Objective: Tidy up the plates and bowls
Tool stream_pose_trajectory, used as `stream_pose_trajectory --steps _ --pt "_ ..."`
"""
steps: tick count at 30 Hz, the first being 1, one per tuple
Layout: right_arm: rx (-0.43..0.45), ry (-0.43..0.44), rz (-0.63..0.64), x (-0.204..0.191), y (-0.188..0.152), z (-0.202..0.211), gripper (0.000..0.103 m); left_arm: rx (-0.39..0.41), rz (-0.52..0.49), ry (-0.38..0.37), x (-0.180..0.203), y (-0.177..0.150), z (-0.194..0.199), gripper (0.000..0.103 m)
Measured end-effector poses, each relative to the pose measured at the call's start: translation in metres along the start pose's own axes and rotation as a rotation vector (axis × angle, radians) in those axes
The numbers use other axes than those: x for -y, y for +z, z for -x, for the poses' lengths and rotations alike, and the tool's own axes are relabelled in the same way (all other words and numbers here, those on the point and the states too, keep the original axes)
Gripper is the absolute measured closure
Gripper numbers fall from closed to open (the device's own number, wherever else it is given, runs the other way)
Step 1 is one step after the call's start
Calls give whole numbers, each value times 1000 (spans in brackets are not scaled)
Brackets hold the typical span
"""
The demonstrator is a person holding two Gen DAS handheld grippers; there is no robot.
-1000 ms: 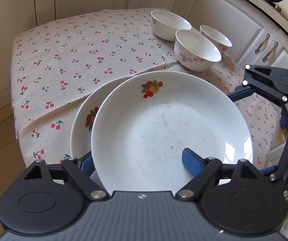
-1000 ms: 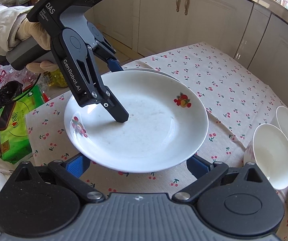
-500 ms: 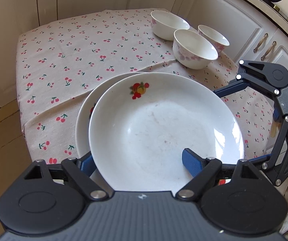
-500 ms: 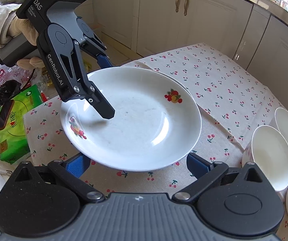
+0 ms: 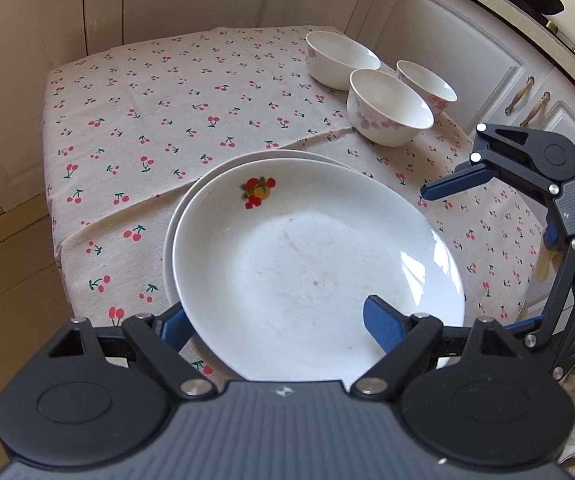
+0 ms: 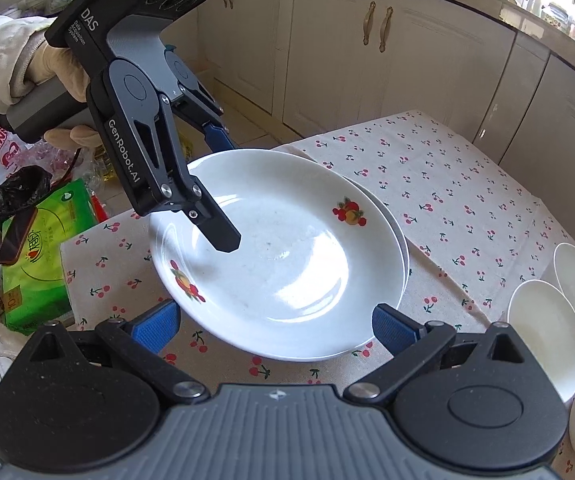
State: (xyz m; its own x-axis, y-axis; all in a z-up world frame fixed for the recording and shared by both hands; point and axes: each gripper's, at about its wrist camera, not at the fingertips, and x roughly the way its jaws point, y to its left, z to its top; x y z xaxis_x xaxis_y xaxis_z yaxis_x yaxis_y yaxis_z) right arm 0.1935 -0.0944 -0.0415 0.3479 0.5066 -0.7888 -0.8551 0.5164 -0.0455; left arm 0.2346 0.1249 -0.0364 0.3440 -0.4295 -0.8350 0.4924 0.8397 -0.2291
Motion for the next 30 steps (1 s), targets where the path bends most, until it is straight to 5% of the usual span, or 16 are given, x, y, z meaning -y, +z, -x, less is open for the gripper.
stream_pose_trajectory --steps 12,21,30 --pt "24 -17 -11 0 -2 7 0 11 10 29 0 -1 5 16" --pt "50 -133 -102 3 -15 15 0 11 13 100 1 -9 3 16" --pt "115 -248 -242 4 -42 37 0 162 -78 179 30 -14 21 12"
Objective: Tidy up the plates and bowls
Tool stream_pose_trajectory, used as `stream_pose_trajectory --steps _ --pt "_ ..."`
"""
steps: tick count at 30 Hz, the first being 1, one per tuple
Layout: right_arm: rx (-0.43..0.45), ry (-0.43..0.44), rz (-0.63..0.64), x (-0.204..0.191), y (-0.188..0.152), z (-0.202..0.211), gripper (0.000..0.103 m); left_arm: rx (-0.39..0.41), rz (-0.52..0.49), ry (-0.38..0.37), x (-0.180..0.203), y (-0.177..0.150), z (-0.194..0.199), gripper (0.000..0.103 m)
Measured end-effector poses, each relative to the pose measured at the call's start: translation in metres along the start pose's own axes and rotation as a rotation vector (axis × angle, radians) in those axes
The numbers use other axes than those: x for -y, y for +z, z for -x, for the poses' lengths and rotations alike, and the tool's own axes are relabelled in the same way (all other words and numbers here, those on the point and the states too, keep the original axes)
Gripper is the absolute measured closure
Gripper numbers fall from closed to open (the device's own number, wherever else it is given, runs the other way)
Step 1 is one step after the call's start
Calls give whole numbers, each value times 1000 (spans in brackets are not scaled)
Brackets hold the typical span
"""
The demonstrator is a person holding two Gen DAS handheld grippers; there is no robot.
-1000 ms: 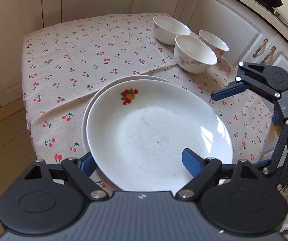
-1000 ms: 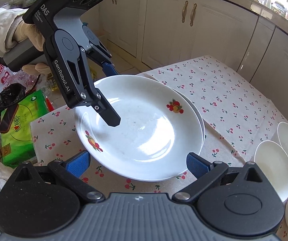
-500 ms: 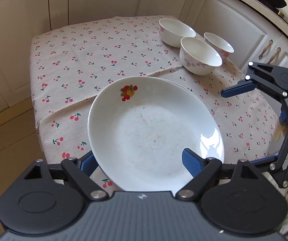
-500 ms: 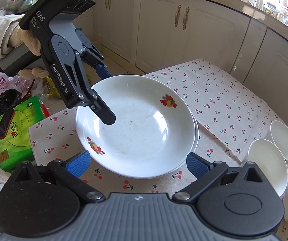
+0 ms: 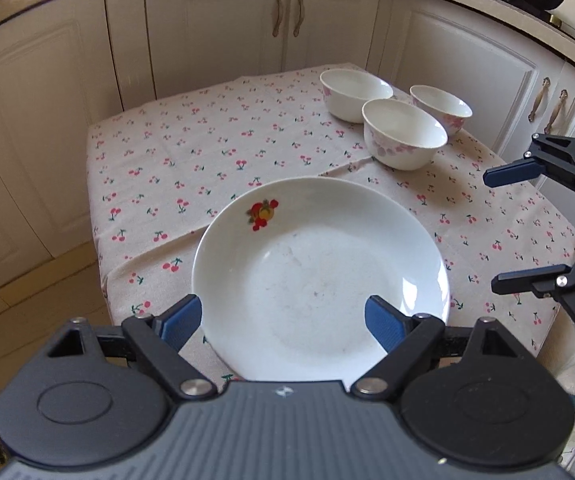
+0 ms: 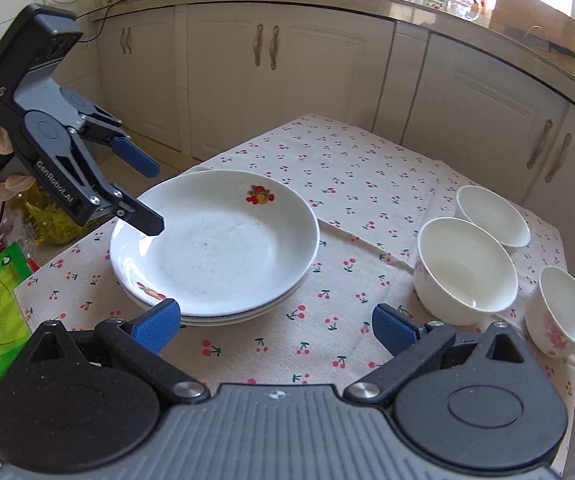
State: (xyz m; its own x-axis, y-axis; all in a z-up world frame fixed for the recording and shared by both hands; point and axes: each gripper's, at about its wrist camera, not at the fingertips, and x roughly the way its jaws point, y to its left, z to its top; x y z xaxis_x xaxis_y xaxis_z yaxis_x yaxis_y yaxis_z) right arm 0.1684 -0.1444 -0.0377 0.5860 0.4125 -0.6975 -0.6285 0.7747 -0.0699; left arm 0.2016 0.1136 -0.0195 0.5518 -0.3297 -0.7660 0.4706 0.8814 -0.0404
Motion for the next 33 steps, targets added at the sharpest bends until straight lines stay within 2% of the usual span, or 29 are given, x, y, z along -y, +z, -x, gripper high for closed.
stream_pose_trajectory --steps 3,6,10,14,17,23,33 --pt "29 -98 -37 2 -9 7 0 51 -8 12 15 0 7 10" --pt "60 -156 -71 4 -18 13 0 101 -19 20 34 0 12 10" --pt "77 -226 -72 7 -30 18 0 120 -33 -6 58 4 10 9" --pt "85 -248 -53 14 -39 22 0 124 -53 -28 77 16 4 9" --pt "101 -249 -69 24 -45 27 0 139 -62 -28 91 28 0 8" --pt "120 -257 -101 48 -52 29 0 119 -91 -16 113 57 -17 8" --pt "126 -250 -173 96 -53 4 0 81 -165 0 133 110 -67 8"
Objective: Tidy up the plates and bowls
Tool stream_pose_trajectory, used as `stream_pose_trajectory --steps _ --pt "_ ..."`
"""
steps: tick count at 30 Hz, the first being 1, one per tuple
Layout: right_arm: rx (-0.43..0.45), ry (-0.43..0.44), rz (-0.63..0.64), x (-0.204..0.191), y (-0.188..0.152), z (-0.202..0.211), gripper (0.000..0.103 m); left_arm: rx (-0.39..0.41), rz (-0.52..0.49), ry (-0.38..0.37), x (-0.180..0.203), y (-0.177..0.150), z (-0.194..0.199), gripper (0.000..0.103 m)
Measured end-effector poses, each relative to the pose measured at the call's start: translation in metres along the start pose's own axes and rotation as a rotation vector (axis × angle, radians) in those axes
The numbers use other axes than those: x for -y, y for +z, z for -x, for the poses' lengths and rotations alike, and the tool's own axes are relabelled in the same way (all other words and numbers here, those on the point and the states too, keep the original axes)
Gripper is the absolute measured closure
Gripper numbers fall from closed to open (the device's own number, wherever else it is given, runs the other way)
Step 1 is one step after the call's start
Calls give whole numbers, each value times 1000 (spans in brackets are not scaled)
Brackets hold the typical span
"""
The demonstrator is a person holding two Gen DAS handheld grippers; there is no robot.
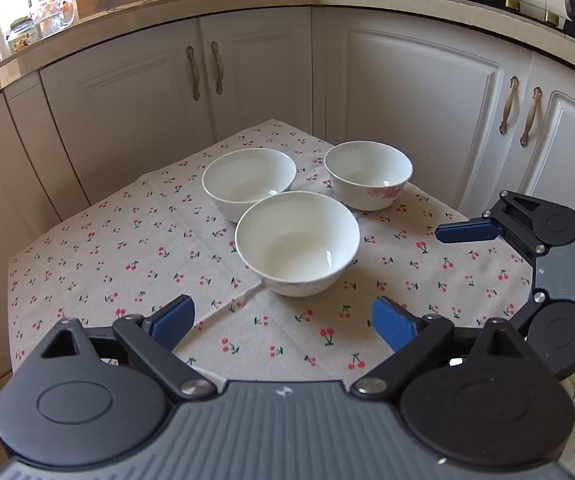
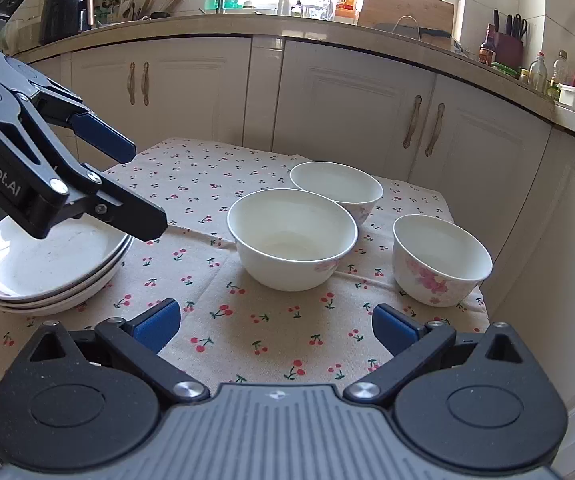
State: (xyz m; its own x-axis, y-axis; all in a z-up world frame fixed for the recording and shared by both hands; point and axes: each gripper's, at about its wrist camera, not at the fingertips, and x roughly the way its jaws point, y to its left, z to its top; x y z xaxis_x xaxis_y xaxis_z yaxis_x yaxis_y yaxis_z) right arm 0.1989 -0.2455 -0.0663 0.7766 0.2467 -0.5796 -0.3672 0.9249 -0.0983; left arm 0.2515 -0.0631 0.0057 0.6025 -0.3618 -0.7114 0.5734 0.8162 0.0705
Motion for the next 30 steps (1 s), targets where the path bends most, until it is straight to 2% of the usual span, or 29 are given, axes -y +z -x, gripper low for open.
stream_pose_trajectory --steps 11,19,24,30 --pt "-2 -17 -9 13 8 -46 0 -61 -10 -21 -13 39 -73 9" --pt "2 -9 -13 16 13 -68 1 -91 -12 -63 -20 48 -105 18" --pt "-2 1 -7 15 16 -76 13 -101 -12 -82 -24 49 -113 25" --pt "6 19 -2 14 18 -78 15 -109 -20 -105 -25 49 -118 27"
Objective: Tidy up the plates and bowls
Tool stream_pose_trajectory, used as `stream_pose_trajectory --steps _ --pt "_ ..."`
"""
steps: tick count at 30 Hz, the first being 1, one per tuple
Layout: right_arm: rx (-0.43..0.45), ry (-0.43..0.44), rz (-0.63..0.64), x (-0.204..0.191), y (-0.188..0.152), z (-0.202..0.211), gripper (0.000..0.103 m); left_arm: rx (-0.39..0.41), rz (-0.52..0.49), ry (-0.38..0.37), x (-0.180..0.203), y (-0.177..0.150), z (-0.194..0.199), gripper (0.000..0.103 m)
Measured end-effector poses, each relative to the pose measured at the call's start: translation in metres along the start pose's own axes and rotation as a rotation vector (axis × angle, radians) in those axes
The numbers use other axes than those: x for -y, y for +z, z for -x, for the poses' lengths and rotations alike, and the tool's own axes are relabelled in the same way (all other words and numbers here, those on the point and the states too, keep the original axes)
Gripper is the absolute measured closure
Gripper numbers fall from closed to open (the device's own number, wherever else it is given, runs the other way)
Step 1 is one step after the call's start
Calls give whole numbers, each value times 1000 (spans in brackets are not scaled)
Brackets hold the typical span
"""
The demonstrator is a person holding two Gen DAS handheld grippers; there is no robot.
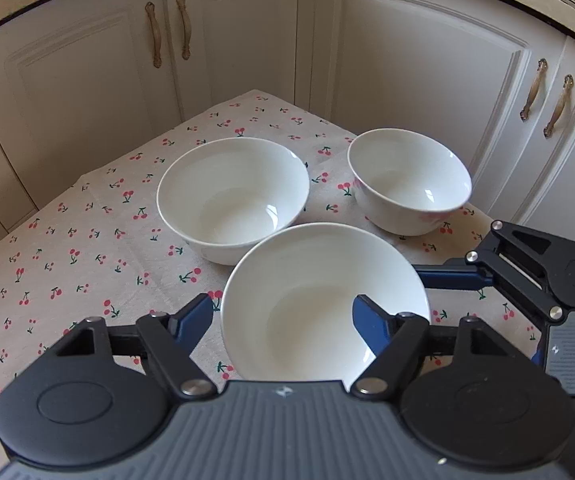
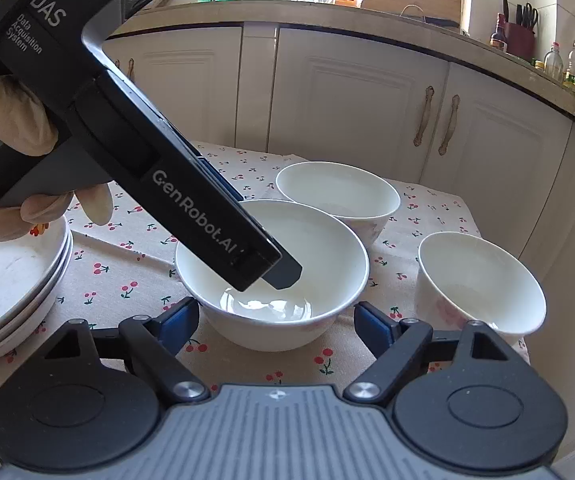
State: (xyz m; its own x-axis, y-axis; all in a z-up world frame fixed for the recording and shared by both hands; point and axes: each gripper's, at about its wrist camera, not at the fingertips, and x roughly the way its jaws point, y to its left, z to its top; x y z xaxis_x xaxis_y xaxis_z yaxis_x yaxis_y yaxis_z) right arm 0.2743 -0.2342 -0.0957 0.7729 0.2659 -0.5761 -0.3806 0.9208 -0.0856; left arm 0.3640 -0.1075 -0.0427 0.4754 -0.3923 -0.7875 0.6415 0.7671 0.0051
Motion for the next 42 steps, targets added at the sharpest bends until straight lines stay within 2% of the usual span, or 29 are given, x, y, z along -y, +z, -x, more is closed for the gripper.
stream_pose_trajectory --steps 6,21,42 --pt "7 4 11 -2 1 -1 16 -4 -14 -17 1 1 -3 31" --pt "-6 5 23 -6 2 4 16 -10 -21 -20 5 -3 5 31" --pt "22 26 69 -20 -2 84 16 38 -31 -33 55 -30 64 31"
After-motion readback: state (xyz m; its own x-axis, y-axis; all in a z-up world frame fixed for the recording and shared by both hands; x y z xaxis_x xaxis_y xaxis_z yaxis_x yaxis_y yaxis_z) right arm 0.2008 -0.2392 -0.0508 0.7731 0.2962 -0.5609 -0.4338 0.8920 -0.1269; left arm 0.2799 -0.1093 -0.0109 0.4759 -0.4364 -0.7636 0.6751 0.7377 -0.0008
